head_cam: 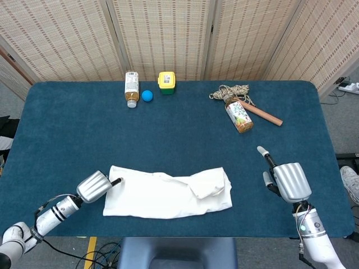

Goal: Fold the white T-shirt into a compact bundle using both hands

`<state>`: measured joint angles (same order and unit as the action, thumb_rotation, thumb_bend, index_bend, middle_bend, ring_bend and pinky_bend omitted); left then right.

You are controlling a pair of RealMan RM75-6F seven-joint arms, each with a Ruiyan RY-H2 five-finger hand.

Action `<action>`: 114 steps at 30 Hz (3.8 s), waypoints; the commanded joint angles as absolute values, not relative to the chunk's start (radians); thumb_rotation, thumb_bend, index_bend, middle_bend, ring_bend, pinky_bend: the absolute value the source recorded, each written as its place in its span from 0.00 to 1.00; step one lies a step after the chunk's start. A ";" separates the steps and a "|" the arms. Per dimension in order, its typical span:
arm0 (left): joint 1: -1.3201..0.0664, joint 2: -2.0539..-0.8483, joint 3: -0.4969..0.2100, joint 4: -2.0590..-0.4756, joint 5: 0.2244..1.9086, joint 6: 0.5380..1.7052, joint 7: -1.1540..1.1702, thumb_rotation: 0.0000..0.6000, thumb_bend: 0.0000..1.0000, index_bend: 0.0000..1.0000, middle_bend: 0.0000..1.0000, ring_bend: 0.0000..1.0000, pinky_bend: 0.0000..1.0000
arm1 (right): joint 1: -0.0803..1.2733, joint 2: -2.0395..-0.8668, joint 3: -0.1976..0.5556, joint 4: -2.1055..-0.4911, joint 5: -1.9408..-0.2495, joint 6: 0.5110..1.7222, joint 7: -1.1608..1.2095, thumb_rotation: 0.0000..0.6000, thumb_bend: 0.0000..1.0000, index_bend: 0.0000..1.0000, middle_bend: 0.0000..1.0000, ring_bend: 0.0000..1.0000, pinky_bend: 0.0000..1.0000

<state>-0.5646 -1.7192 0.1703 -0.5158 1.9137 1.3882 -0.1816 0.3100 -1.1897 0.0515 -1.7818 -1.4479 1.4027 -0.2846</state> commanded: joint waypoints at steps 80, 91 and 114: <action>-0.544 -1.678 0.149 -0.778 1.751 1.365 -0.243 1.00 0.68 0.70 1.00 0.95 1.00 | 0.242 -1.209 0.104 -1.694 -1.488 1.416 -0.115 1.00 0.54 0.09 0.90 0.97 0.99; -0.461 -1.606 0.142 -0.813 1.694 1.381 -0.247 1.00 0.68 0.70 1.00 0.95 1.00 | 0.243 -1.212 0.107 -1.698 -1.502 1.421 -0.109 1.00 0.54 0.09 0.90 0.97 0.99; -0.545 -1.421 0.050 -1.329 1.633 1.214 -0.031 1.00 0.68 0.69 1.00 0.94 1.00 | 0.227 -1.203 0.113 -1.701 -1.513 1.449 -0.084 1.00 0.54 0.09 0.90 0.97 0.99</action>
<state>-0.4933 -1.4789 0.0887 -1.1689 1.6606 1.2933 -0.1289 0.2285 -1.2039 0.1134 -1.7013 -1.5127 1.4479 -0.0852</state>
